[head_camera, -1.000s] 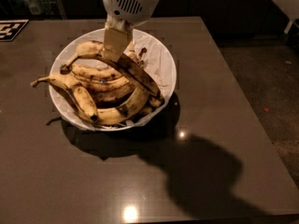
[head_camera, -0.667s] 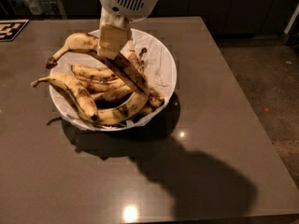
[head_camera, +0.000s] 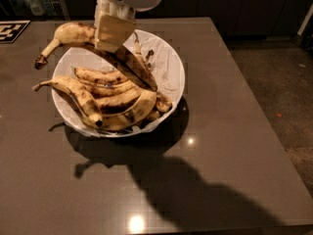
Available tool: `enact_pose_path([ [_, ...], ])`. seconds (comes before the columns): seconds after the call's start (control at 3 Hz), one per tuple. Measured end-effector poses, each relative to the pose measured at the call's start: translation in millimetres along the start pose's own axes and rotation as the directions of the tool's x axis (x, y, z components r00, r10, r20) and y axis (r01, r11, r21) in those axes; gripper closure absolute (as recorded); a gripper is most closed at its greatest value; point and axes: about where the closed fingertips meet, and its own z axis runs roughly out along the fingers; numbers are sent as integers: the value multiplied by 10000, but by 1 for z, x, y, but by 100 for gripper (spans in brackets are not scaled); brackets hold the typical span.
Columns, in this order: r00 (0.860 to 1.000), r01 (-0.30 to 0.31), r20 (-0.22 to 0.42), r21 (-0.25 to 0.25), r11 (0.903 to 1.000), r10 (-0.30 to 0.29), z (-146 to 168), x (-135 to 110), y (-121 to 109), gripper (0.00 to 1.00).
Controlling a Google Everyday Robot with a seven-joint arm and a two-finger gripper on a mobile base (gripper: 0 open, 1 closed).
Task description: Pick banana from white bowl
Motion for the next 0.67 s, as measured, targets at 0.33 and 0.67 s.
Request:
enact_pose_path([
  [0.33,9998,212,57,147,9997,-213,-15,-1,10,100],
  [0.67,9997,223,79,336,9992,-226,-27,3,19,100],
])
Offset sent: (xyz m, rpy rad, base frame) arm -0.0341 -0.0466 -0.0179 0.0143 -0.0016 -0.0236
